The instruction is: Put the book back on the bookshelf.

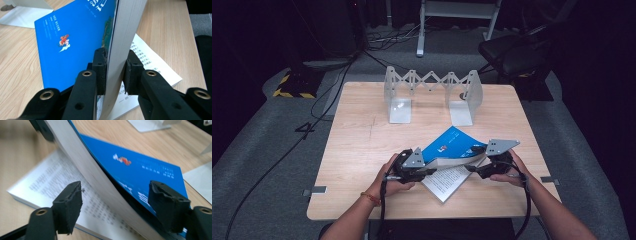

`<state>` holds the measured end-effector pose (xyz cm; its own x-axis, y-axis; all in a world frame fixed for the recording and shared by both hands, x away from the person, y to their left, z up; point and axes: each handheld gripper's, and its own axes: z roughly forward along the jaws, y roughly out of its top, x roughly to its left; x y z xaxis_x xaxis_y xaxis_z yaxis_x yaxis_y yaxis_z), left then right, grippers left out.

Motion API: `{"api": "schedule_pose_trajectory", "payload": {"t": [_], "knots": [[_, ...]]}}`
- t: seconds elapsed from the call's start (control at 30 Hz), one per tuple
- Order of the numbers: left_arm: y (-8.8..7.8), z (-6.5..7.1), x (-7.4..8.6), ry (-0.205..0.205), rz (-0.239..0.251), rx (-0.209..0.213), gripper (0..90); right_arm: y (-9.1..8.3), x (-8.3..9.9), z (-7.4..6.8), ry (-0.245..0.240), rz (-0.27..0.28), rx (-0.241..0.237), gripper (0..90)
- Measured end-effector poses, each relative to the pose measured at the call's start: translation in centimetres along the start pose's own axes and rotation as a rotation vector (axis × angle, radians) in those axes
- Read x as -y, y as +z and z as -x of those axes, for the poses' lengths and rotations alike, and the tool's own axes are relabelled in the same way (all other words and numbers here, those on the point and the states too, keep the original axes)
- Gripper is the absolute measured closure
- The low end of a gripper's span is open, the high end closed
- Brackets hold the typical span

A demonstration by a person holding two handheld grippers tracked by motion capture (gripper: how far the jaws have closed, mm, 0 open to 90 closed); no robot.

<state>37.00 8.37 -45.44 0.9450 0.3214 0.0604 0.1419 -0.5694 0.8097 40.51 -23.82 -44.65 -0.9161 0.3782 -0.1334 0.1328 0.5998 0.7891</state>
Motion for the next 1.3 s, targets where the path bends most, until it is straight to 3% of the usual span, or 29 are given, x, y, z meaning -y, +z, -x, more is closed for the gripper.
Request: {"api": "schedule_pose_trajectory", "payload": {"t": [0.13,0.33,0.4,0.53,0.6,0.73,0.83,0.93,1.03,1.1,1.13,1.17,1.27,1.3], "knots": [[-0.6,-0.5,0.3,-0.001,-0.004,0.002,74.6,0.7,0.6,0.5,-0.024,-0.021,0.026,30.9],[-1.6,-1.4,1.1,-0.026,-0.004,0.009,73.9,1.1,1.7,1.6,-0.045,-0.023,0.050,41.5],[-2.1,-1.8,1.5,-0.039,0.005,0.013,73.6,0.8,1.7,1.8,-0.065,0.013,0.048,50.1],[-2.4,-2.2,1.8,-0.053,0.005,0.010,70.5,0.9,1.5,1.1,-0.139,0.008,0.055,58.9],[-2.6,-2.2,1.8,-0.090,0.006,-0.022,66.3,1.0,1.3,0.8,-0.143,0.010,0.061,61.5],[-2.7,-1.6,1.6,-0.072,-0.032,-0.065,57.0,1.1,1.0,0.2,-0.168,-0.005,0.072,64.8],[-2.7,-0.4,0.6,-0.065,-0.036,-0.090,47.5,1.2,0.2,-0.3,-0.185,-0.025,0.084,66.2],[-2.4,0.4,-0.3,-0.041,-0.036,-0.127,45.4,1.4,-0.4,-0.7,-0.197,-0.041,0.092,67.1],[-1.8,0.6,-0.8,-0.043,-0.051,-0.167,43.3,1.5,-0.9,-0.9,-0.194,-0.048,0.098,67.5],[-1.5,0.7,-0.8,-0.042,-0.057,-0.183,45.6,1.5,-1.1,-0.9,-0.198,-0.050,0.099,67.6],[-1.4,0.6,-0.8,-0.031,-0.063,-0.195,59.2,1.5,-1.5,-1.0,-0.214,-0.064,0.099,67.7],[-1.5,0.5,-0.7,-0.015,-0.048,-0.209,64.0,1.6,-1.6,-1.0,-0.215,-0.067,0.096,67.7],[-1.7,0.2,-0.5,0.005,-0.045,-0.195,68.4,1.6,-1.7,-0.9,-0.212,-0.065,0.089,67.3],[-1.7,-0.2,0.0,-0.010,-0.041,-0.158,69.4,1.7,-1.6,-0.6,-0.208,-0.053,0.053,64.4]]}}
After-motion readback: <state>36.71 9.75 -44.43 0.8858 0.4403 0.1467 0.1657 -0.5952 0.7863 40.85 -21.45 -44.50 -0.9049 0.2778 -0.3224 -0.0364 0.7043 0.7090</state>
